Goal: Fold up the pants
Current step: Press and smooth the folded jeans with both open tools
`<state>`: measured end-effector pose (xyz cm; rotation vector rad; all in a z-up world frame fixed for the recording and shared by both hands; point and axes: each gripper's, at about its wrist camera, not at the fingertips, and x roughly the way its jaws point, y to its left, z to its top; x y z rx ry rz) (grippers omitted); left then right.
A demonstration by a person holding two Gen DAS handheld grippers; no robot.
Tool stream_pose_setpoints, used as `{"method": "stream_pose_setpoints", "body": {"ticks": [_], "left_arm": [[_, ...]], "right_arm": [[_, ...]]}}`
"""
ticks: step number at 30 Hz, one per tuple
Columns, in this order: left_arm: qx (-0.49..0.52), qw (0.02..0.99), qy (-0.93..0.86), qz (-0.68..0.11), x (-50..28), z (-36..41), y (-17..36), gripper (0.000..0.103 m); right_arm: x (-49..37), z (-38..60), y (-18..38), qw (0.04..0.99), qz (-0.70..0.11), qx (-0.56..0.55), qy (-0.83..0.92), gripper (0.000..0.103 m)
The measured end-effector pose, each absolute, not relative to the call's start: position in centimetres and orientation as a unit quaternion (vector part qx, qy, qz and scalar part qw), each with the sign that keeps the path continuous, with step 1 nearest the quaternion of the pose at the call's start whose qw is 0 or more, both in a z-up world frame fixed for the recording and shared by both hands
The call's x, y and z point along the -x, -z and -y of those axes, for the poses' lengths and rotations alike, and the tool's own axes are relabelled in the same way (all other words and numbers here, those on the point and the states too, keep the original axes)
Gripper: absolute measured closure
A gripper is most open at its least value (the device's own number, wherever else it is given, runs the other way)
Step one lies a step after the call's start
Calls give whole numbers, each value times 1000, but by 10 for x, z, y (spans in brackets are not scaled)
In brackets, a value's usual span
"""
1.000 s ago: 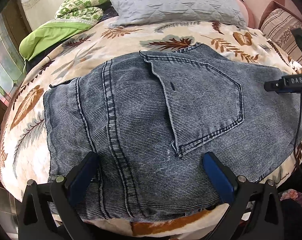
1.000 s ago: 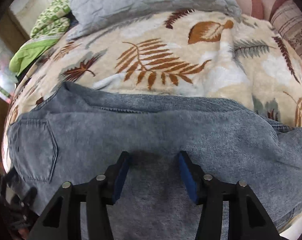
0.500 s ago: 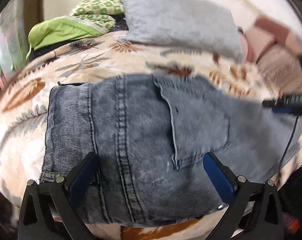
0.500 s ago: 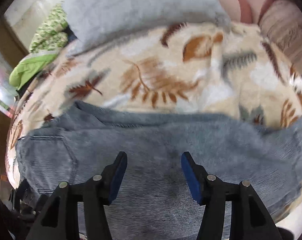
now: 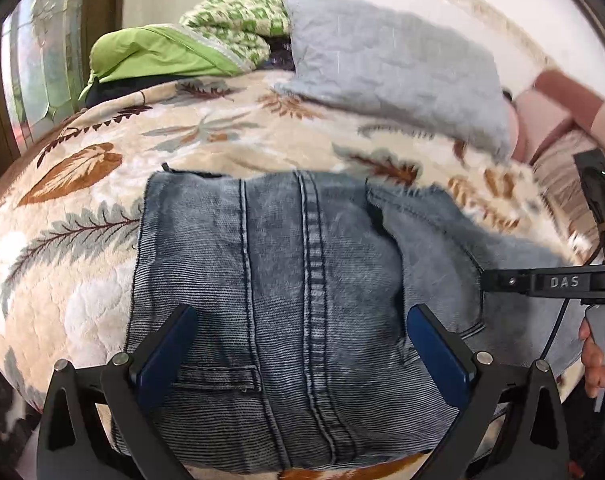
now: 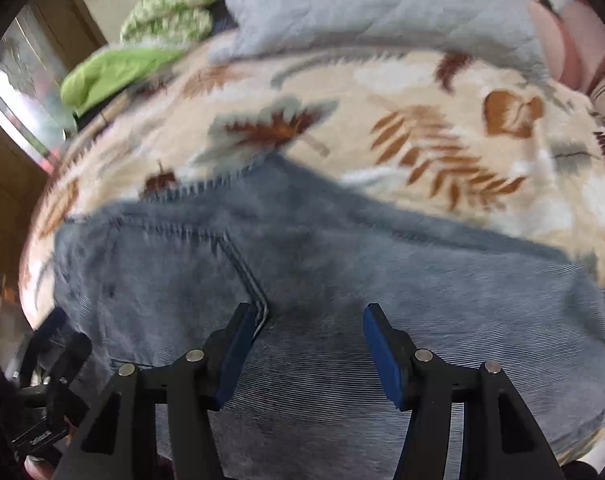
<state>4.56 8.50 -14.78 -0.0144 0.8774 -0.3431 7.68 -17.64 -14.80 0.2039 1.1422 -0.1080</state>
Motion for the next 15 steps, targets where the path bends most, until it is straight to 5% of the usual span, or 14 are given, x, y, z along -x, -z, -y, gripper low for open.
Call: {"method": "stream_pose_setpoints", "body": {"ticks": [15], "left_arm": [[-52,888,161,-427,-42,-73,158,0]], "right_arm": [[-82,179,159,834,-543,-95,35,39]]}}
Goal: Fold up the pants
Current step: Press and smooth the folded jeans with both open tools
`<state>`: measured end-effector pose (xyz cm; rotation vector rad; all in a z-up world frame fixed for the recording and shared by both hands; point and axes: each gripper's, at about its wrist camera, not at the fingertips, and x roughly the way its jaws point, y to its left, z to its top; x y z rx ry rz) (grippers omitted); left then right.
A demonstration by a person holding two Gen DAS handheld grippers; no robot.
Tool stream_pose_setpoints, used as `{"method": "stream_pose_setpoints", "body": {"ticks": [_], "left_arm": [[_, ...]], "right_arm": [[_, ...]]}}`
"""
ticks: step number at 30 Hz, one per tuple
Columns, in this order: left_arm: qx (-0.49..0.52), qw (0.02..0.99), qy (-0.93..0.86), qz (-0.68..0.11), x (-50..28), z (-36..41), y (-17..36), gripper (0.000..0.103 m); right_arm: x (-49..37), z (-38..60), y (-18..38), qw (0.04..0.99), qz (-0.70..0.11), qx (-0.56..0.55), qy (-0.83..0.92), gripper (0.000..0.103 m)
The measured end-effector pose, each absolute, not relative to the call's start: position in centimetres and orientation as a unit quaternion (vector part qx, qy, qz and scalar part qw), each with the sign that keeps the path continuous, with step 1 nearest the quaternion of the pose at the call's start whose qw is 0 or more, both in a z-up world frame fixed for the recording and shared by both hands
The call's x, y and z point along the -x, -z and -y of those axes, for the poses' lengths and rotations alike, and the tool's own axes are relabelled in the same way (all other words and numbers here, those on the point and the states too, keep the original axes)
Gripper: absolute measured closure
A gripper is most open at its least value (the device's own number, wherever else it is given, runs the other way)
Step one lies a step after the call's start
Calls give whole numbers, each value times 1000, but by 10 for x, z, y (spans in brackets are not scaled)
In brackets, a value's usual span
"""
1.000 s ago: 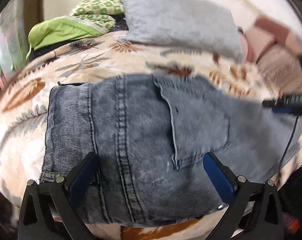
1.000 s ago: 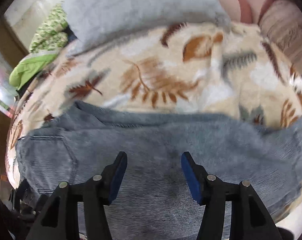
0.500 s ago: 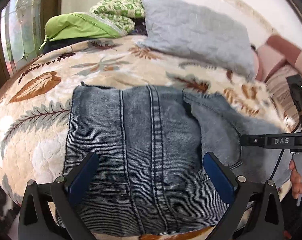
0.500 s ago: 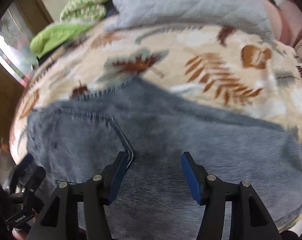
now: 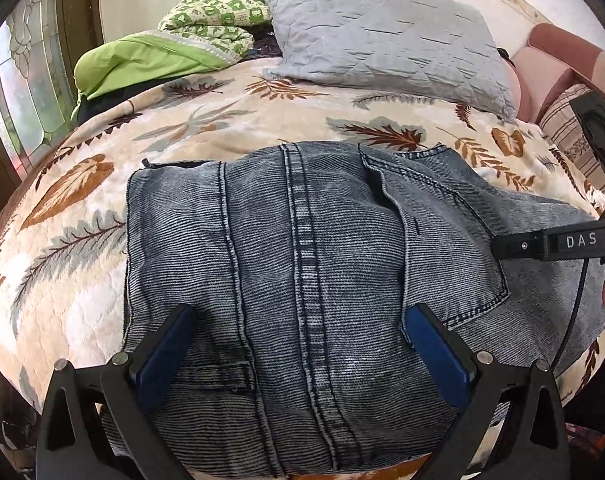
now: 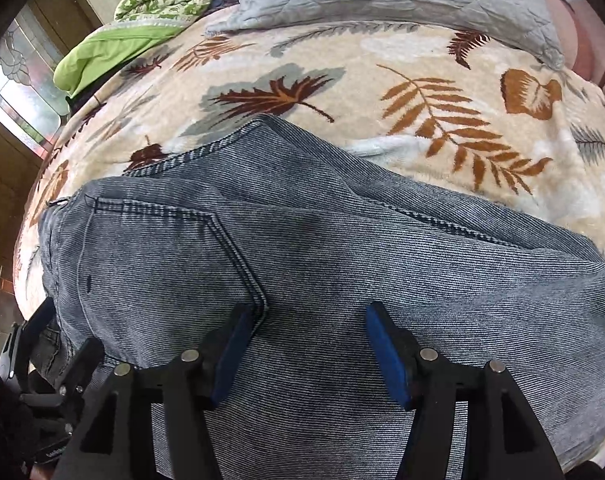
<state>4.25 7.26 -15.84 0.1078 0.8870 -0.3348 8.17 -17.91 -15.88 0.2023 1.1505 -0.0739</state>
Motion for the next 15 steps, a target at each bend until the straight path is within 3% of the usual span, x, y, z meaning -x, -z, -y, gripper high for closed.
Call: {"method": "stream_pose_setpoints", "body": {"ticks": [15], "left_arm": [[-48,891,154,-425,-43,-71,161,0]], "right_arm": [[-93,179,163,819,-563,-108,38,32]]}}
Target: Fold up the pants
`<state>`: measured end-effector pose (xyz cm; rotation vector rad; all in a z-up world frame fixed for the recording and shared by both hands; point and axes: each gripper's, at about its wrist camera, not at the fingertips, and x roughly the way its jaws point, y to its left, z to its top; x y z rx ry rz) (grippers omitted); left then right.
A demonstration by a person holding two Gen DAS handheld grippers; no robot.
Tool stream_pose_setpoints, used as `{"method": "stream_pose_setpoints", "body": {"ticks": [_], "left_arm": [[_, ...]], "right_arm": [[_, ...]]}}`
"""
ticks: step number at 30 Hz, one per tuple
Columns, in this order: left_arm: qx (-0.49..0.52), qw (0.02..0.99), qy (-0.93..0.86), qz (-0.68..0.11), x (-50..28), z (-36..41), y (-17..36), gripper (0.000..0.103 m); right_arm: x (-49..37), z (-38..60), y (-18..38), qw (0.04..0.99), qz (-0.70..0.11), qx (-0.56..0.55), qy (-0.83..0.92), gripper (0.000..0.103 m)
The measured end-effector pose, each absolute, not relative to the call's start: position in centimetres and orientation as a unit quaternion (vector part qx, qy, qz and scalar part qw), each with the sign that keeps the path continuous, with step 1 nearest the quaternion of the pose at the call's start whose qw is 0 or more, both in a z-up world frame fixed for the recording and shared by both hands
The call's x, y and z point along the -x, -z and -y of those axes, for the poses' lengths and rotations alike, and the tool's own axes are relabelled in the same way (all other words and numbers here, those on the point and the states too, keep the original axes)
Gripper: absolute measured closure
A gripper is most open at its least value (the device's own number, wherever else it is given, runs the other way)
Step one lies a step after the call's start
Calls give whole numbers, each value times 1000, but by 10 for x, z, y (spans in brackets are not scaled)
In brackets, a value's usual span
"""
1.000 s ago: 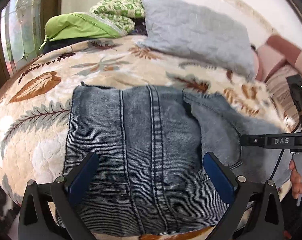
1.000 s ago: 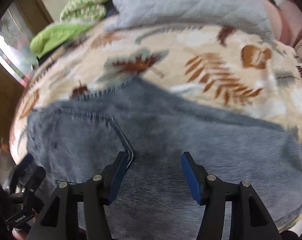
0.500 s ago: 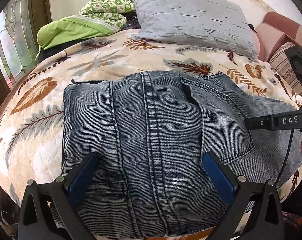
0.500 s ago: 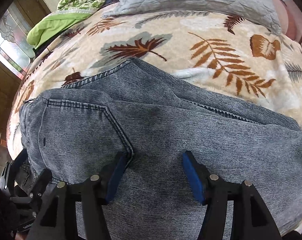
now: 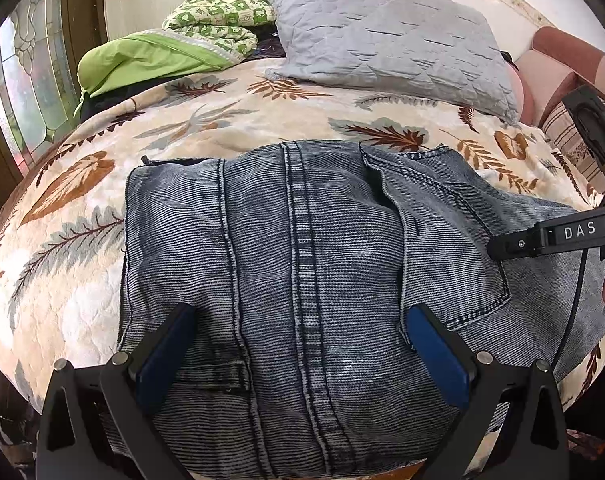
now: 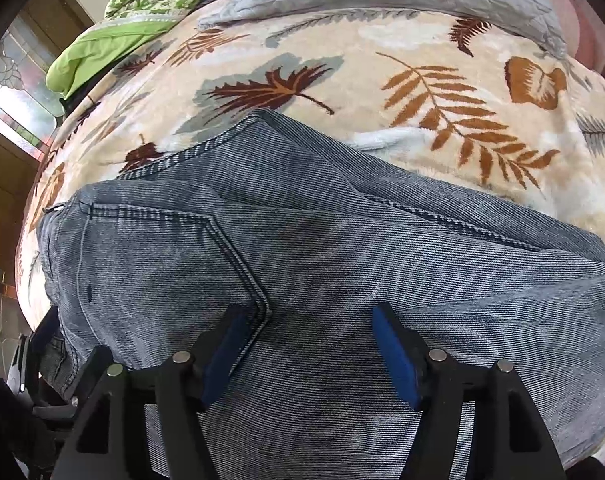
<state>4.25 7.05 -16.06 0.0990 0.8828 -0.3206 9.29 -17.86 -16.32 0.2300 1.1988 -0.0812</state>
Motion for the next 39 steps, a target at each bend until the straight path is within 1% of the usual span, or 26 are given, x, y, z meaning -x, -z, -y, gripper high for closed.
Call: {"method": "stream_pose_setpoints", "body": {"ticks": [17,35,39], "left_arm": [[-50,892,159,-420,-39,-71,160,0],[-61,883,159,-437,-38,-67,158,0],[-65,880,154,-444,-39,-64,158,0]], "right_arm": [[-102,177,168,811,-574,-109,35,31],[-100,177,172,813,-572,-110,22,26],[-94,176,173,819,-564,-107,13,23]]}}
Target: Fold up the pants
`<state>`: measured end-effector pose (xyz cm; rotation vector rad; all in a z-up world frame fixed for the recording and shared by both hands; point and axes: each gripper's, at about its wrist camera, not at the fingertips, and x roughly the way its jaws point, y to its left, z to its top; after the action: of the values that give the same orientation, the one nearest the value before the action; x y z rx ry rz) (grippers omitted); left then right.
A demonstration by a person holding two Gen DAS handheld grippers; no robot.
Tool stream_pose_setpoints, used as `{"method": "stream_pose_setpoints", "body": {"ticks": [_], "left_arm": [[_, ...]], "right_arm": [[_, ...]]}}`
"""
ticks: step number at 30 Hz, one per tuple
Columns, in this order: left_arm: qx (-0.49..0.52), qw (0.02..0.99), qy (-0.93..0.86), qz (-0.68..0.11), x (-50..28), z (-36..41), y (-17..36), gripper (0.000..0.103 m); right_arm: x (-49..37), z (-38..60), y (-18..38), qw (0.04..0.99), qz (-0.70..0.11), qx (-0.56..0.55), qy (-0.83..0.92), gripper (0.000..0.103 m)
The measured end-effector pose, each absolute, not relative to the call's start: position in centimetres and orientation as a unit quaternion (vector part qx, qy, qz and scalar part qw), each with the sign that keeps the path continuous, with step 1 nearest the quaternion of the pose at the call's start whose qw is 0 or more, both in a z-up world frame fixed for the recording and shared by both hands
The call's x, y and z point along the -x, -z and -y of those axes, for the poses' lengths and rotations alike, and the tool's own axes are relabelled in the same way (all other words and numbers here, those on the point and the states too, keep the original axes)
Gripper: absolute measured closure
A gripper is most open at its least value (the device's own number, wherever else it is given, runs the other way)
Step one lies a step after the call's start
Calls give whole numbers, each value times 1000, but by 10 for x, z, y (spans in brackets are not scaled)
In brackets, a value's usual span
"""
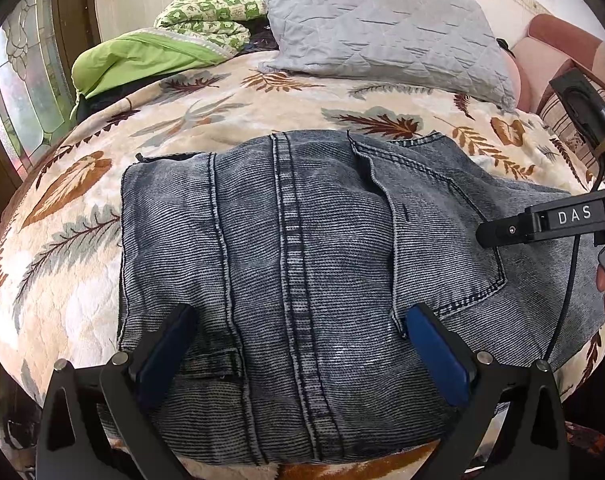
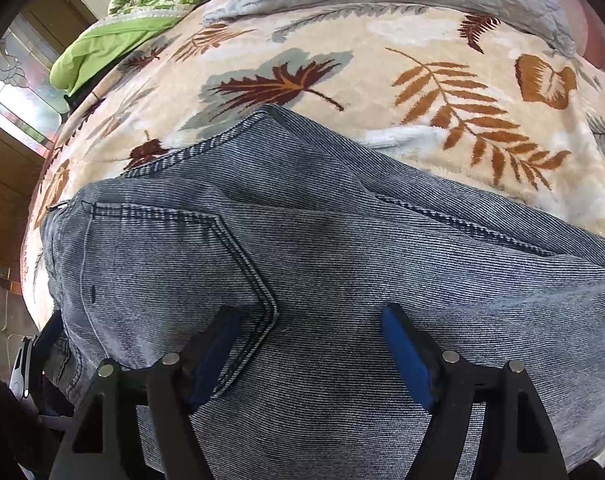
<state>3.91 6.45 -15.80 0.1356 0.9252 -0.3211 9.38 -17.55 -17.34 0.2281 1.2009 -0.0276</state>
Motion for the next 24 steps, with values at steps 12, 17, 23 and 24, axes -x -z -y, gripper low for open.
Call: {"method": "stream_pose_setpoints", "body": {"ticks": [12,17,23,24], "left_arm": [[-82,878,124,-456,-39,-52,158,0],[-90,859,126,-489,-43,-51,152,0],[-68,881,133,-449,-29,-58,137,0],[-88,879,121,-452,-30,-54,144,0]], "right_arm": [[-77,167,171,825,-557,-97,-17,16],[-58,204,143,838,-523,-158,-11,19],[-19,264,117,861,-491,-114,68,19],[-10,274,120,857,-496,-111,84,19]]}}
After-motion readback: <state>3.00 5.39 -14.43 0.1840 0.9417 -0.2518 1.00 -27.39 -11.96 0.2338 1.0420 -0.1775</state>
